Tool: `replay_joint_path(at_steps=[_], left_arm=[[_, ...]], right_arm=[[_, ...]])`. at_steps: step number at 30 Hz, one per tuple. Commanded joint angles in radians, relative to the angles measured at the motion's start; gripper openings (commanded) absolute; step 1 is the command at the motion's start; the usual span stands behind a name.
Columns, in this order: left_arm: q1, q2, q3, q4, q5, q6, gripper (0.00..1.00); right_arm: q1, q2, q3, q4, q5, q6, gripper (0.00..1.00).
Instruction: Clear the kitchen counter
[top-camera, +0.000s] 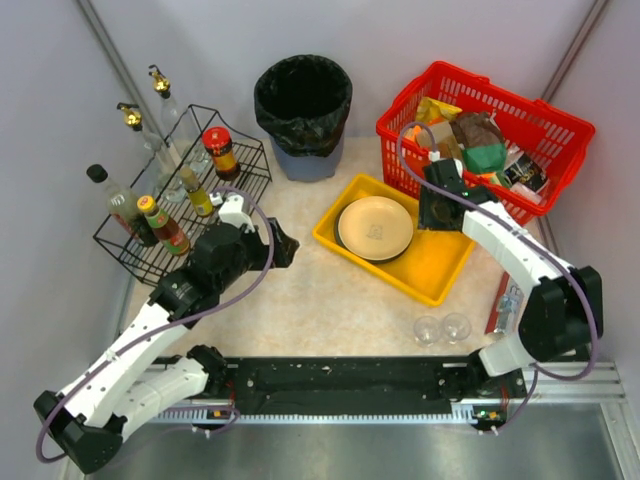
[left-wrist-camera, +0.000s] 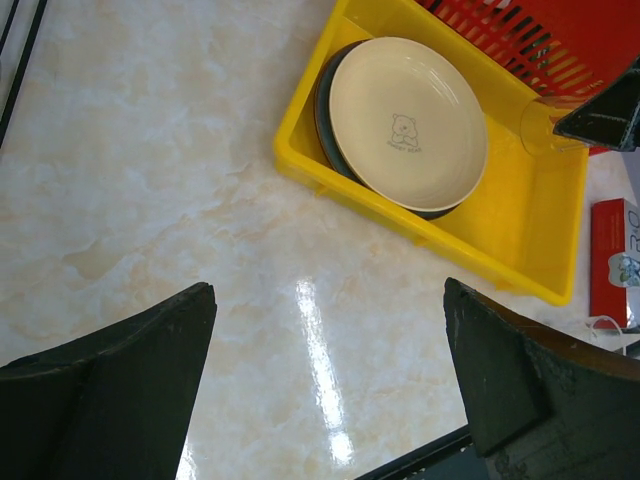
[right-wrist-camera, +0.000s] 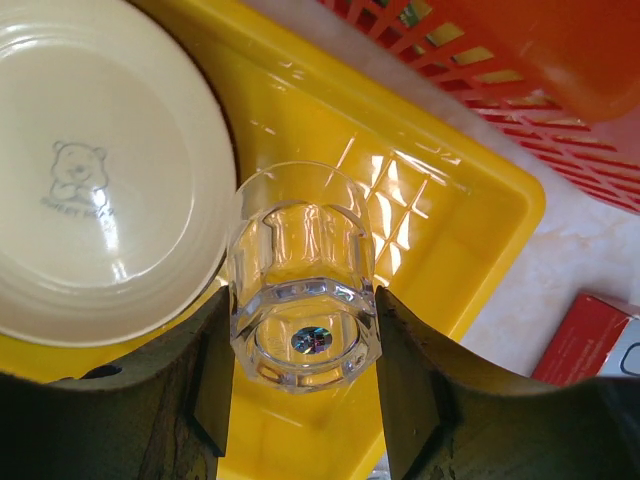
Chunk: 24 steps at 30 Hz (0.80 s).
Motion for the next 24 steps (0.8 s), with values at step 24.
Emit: replay_joint_path(at_steps=[24], left_arm=[[0.021, 0.057, -0.047, 0.088, 0.134, 0.025, 0.93]], right_arm=[[-0.078, 0.036, -0.031, 0.105, -0.034, -0.051, 0.02]])
